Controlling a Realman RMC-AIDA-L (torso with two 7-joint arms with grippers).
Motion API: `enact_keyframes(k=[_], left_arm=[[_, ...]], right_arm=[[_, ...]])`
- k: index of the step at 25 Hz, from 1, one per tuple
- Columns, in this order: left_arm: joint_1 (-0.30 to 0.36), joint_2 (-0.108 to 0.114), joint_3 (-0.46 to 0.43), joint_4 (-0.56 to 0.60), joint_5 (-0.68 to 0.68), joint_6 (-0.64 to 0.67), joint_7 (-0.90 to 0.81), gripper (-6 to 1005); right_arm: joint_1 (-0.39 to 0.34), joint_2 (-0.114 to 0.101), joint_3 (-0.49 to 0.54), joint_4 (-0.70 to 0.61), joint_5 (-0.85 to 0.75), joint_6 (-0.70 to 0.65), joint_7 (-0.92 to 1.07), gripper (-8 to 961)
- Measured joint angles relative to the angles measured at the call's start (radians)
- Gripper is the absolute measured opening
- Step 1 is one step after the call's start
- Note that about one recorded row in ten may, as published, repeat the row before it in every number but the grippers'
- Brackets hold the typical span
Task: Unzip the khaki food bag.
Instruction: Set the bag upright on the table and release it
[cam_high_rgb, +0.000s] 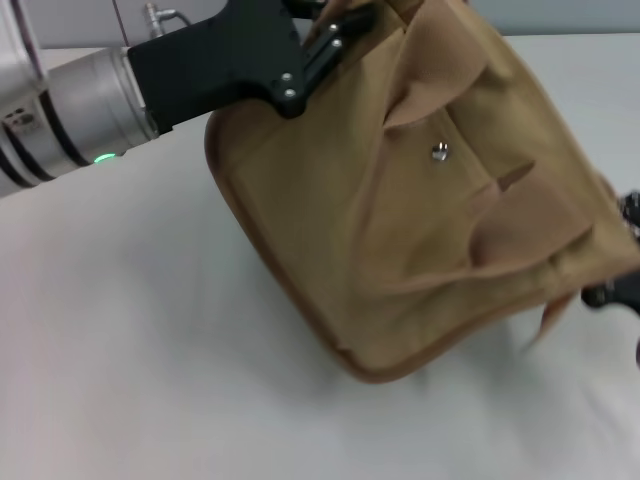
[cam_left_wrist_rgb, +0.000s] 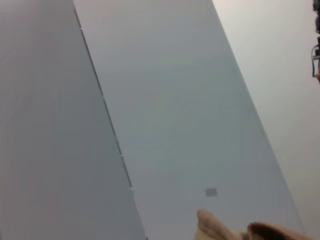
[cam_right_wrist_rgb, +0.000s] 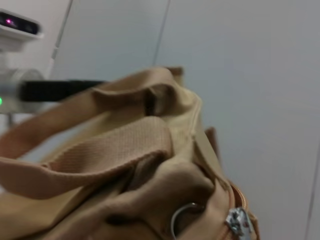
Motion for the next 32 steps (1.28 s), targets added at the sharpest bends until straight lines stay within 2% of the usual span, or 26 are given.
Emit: enact_keyframes(k=[1,2,3,5,6,10,11,14,16,21,27,31,32], left_arm=[[0.014,0.000,0.002,-0.006,-0.019,0.008,0.004,123],[0.014,0.000,0.002,-0.006,-0.019,0.008,0.004,124],[0.033,0.000,0.009,-0.016,-0.041,0.015,0.008,124],[0.044,0.000,0.019,-0.029,-0.059,0.020,0.018,125],[0.063,0.000,0.047,-0.060,-0.096,0.031,0.045,125],[0.091,0.000,0.100,-0.099,-0.142,0.042,0.087,126],[0.109,0.000,0.134,-0.121,-0.176,0.048,0.104,126],[0.132,0.000,0.171,-0.139,-0.221,0.052,0.115,127],[0.170,0.000,0.219,-0.162,-0.283,0.055,0.143,128],[0.192,0.000,0.252,-0.217,-0.313,0.057,0.221,129],[0.211,0.000,0.260,-0.229,-0.314,0.058,0.231,131],[0.231,0.000,0.259,-0.229,-0.314,0.060,0.228,132],[0.231,0.000,0.259,-0.229,-0.314,0.060,0.228,133]], right_arm=[[0.032,0.001,0.040,-0.001,0.000,0.033,0.000,613],[0.032,0.001,0.040,-0.001,0.000,0.033,0.000,495],[0.072,0.001,0.071,-0.005,0.000,0.064,0.001,377],[0.087,0.001,0.078,-0.008,0.001,0.073,0.001,337],[0.133,-0.001,0.088,-0.019,0.001,0.102,0.002,317],[0.186,0.000,0.096,-0.051,0.001,0.159,0.002,238],[0.223,0.001,0.114,-0.070,0.001,0.209,0.002,229],[0.254,0.001,0.136,-0.082,0.001,0.245,0.000,202],[0.284,0.001,0.151,-0.113,0.001,0.270,-0.003,187],[0.314,0.002,0.142,-0.163,-0.005,0.308,-0.011,154],[0.305,0.003,0.129,-0.150,-0.007,0.309,-0.086,132],[0.268,0.005,0.136,-0.129,-0.004,0.263,-0.112,118],[0.268,0.005,0.136,-0.129,-0.004,0.263,-0.112,151]])
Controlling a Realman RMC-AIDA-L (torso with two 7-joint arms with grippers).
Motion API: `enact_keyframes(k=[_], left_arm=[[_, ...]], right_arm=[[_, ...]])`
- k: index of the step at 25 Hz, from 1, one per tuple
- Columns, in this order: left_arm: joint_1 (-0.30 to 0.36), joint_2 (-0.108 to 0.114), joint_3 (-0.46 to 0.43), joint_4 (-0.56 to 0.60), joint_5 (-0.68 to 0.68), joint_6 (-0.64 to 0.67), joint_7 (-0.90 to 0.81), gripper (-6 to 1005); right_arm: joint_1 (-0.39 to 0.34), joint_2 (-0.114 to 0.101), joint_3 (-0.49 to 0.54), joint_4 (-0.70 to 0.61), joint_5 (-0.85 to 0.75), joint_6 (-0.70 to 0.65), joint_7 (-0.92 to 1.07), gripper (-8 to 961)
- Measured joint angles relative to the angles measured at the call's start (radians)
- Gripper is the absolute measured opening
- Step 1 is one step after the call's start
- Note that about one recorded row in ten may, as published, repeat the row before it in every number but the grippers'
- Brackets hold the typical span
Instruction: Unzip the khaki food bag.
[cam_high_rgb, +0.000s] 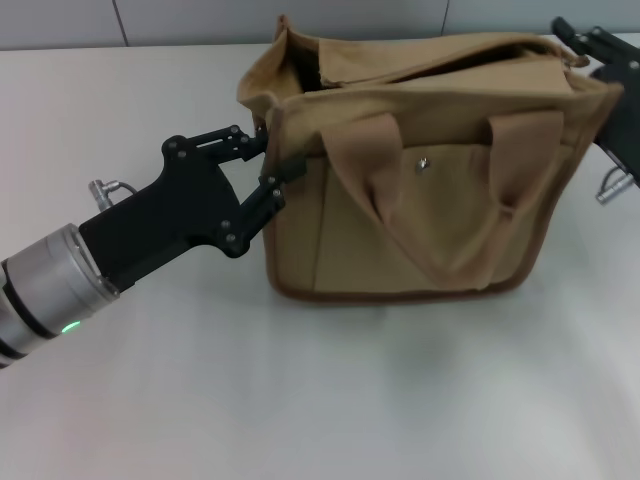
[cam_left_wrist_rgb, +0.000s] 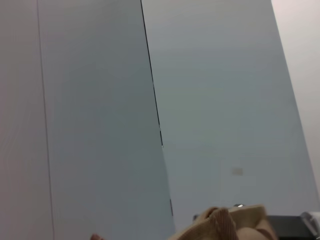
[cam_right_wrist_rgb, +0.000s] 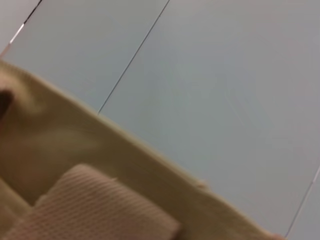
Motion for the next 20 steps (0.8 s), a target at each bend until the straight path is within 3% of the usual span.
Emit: enact_keyframes(k=[1,4,7,13,18,19,20], left_arm=[[0.010,0.002,-0.003,0.000,0.000,0.004,0.000,133],[0.036,0.006,-0.013,0.005,0.000,0.026,0.004,261],[0.062,0.007,-0.027,0.010,-0.001,0.043,0.010,388],[0.141,0.009,-0.067,0.012,0.000,0.074,0.011,629],[0.190,0.013,-0.115,0.012,0.007,0.105,0.005,822],[0.200,0.032,-0.104,0.011,0.028,0.135,-0.039,828],[0.200,0.032,-0.104,0.011,0.028,0.135,-0.039,834]], right_arm=[[-0.012,0.000,0.003,0.001,0.001,-0.023,-0.002,184],[-0.060,0.000,0.032,0.012,0.043,-0.102,-0.020,284],[-0.085,-0.001,0.044,0.025,0.077,-0.131,-0.021,507],[-0.183,-0.003,0.100,0.065,0.110,-0.231,-0.011,734],[-0.266,-0.009,0.101,0.081,0.096,-0.335,0.156,764],[-0.292,-0.011,0.069,0.061,0.035,-0.373,0.259,769],[-0.292,-0.011,0.069,0.061,0.035,-0.373,0.259,775]])
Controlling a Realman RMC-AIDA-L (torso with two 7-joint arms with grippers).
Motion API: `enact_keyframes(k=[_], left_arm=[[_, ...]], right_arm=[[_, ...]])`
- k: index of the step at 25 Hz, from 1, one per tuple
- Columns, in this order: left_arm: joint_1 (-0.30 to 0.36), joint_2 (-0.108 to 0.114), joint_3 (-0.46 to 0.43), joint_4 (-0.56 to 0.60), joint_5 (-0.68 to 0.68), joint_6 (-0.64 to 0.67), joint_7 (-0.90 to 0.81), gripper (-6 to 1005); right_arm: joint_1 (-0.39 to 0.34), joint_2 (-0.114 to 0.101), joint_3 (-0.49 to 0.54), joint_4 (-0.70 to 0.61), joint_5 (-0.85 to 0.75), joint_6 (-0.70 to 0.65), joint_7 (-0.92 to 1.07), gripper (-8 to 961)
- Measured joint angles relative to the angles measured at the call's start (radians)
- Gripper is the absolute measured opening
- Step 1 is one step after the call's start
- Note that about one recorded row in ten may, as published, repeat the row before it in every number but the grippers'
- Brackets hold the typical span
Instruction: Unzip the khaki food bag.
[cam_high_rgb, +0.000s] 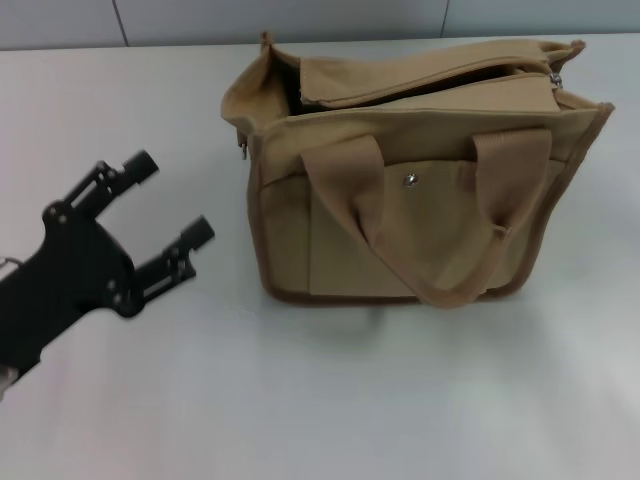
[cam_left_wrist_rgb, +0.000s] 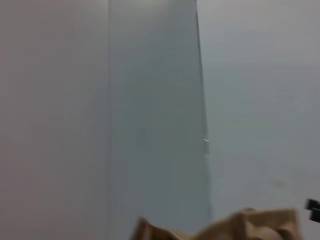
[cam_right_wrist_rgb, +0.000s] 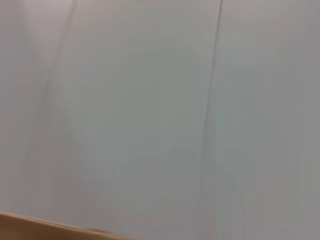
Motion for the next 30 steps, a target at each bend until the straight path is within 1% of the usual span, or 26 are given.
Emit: enact_keyframes(k=[1,2,3,4,5,6,7,8,9,10,11,16,22,30], left_arm=[[0.000,0.009,0.005,0.000,0.022,0.007,-0.027,840],[-0.007,0.023,0.007,0.001,0.078,0.008,-0.073,846],[-0.015,0.029,0.008,0.001,0.118,0.012,-0.099,846],[-0.028,0.038,0.008,0.002,0.191,0.029,-0.142,845],[-0.028,0.038,0.008,0.002,0.191,0.029,-0.142,845],[-0.034,0.040,0.008,0.002,0.218,0.040,-0.154,845],[-0.040,0.039,0.008,0.003,0.247,0.055,-0.163,844],[-0.042,0.037,0.008,0.004,0.261,0.059,-0.164,844],[-0.045,0.033,0.008,0.005,0.282,0.066,-0.162,844],[-0.045,0.028,0.008,0.008,0.298,0.064,-0.160,844],[-0.046,0.024,0.007,0.014,0.319,0.059,-0.157,843],[-0.050,0.013,0.003,0.046,0.398,0.053,-0.157,842],[-0.041,0.010,-0.008,0.055,0.404,0.054,-0.156,840],[-0.046,0.009,-0.009,0.055,0.405,0.052,-0.147,841]], right_arm=[[-0.011,-0.001,-0.021,-0.021,-0.052,-0.022,0.055,781],[-0.022,-0.001,-0.041,-0.047,-0.107,-0.045,0.108,787],[-0.030,-0.001,-0.055,-0.071,-0.168,-0.067,0.147,793],[-0.037,-0.001,-0.076,-0.120,-0.302,-0.123,0.226,799],[-0.037,-0.001,-0.076,-0.120,-0.302,-0.123,0.226,799],[-0.028,-0.001,-0.083,-0.157,-0.430,-0.150,0.311,799],[-0.028,-0.001,-0.083,-0.157,-0.430,-0.150,0.311,799],[-0.018,-0.001,-0.085,-0.179,-0.501,-0.149,0.354,799],[0.008,0.000,-0.086,-0.214,-0.635,-0.127,0.407,799],[0.008,0.000,-0.086,-0.214,-0.635,-0.127,0.407,799],[0.025,0.001,-0.085,-0.224,-0.709,-0.099,0.416,799],[0.030,0.002,-0.083,-0.226,-0.724,-0.064,0.415,799],[0.030,0.001,-0.075,-0.229,-0.720,-0.056,0.415,799],[0.027,0.001,-0.038,-0.240,-0.717,-0.050,0.414,799]])
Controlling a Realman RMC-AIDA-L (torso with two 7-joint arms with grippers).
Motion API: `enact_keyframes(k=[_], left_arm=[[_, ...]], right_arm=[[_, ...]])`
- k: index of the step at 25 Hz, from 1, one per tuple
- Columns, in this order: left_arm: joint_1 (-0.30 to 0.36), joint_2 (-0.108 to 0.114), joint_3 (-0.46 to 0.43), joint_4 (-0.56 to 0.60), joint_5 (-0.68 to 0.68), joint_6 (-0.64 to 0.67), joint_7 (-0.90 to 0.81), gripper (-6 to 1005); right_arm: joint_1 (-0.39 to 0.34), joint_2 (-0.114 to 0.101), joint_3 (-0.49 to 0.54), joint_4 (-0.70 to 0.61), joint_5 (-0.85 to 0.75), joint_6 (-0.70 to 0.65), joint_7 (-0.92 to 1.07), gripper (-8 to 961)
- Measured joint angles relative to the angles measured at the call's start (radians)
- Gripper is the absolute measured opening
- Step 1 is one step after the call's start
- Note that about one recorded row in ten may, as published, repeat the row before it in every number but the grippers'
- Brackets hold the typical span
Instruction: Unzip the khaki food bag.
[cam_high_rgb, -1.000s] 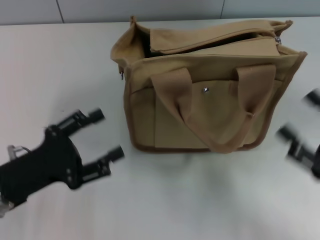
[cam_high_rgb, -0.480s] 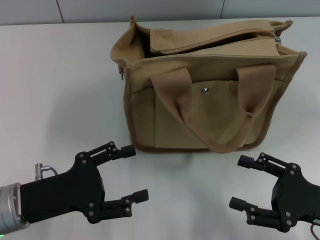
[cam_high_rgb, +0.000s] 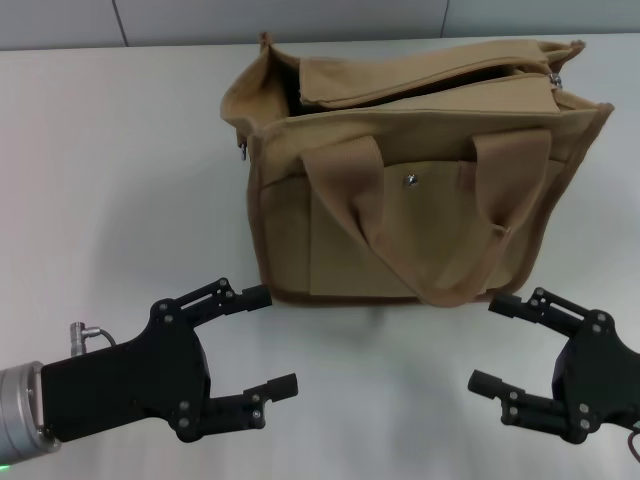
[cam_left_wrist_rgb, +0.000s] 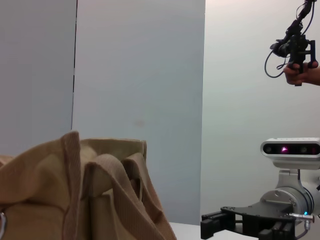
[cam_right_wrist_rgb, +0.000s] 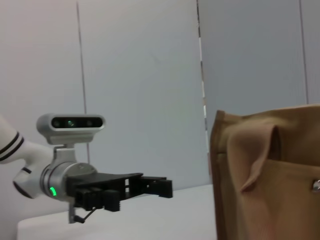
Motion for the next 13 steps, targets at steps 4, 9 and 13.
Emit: enact_keyframes(k=[4,9,13], left_arm=[[-0.003,0.000,0.000,0.000,0.000,-0.001,0.002,841],[-0.005,-0.002,-0.002,0.000,-0.003,-0.004,0.002,841],[-0.007,-0.004,-0.004,0.000,-0.004,-0.016,0.002,841]], right_arm=[[-0.004,0.002,0.037,0.002,0.000,-0.002,-0.037,799],[-0.005,0.003,0.056,0.006,0.000,-0.009,-0.050,799],[-0.005,0.003,0.061,0.005,0.001,-0.011,-0.050,799]])
